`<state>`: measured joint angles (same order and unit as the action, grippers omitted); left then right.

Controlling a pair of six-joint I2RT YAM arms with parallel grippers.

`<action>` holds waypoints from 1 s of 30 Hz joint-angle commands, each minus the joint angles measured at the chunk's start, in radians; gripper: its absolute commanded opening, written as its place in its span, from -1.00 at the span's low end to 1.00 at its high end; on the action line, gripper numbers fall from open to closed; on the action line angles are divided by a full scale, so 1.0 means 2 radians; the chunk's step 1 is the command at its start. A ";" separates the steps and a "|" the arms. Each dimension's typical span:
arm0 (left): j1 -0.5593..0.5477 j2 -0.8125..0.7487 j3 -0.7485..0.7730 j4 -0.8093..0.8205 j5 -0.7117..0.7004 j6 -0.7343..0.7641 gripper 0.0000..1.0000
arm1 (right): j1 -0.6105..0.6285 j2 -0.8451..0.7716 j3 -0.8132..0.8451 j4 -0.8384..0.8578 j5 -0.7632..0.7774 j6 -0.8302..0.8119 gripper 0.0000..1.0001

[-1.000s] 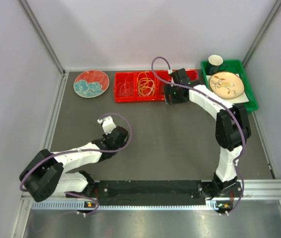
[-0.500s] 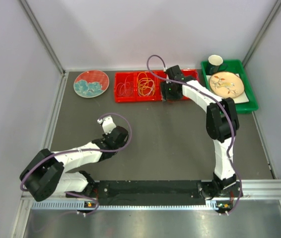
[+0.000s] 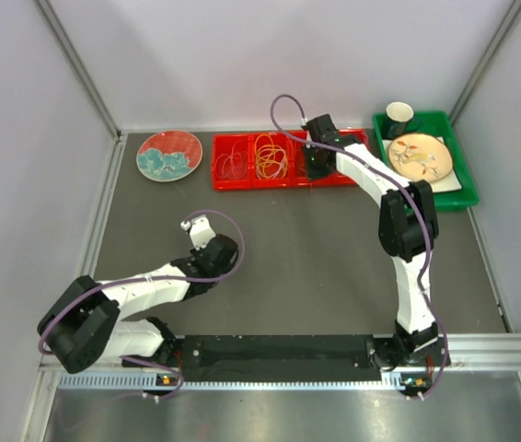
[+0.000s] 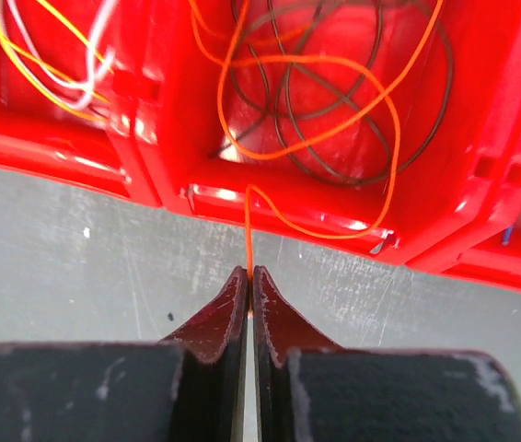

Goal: Untangle the cables

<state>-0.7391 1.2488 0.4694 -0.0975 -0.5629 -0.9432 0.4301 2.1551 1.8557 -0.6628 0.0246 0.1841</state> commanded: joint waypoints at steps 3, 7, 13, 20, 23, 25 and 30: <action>0.003 -0.002 0.013 0.011 -0.001 0.000 -1.00 | 0.000 -0.010 0.070 0.002 0.015 0.008 -1.00; 0.004 -0.003 0.011 0.012 -0.001 -0.001 -1.00 | -0.009 0.017 0.119 0.004 0.014 0.024 -1.00; 0.004 -0.005 0.010 0.013 0.001 0.000 -1.00 | -0.026 0.100 0.208 -0.001 0.008 0.058 -1.00; 0.006 -0.004 0.009 0.016 0.003 0.001 -1.00 | -0.027 0.128 0.228 0.002 0.025 0.063 -0.84; 0.007 -0.004 0.009 0.016 0.004 0.001 -1.00 | -0.028 0.110 0.229 -0.001 0.024 0.066 -0.33; 0.007 -0.005 0.008 0.016 0.004 0.001 -1.00 | -0.027 0.097 0.229 0.001 0.027 0.064 -0.23; 0.007 -0.002 0.009 0.015 0.001 -0.002 -1.00 | -0.027 0.042 0.252 -0.006 0.021 0.065 0.26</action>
<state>-0.7307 1.2488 0.4694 -0.0967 -0.5537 -0.9436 0.3767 2.4062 2.2673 -0.6899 0.0616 0.3084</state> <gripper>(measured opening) 0.010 0.586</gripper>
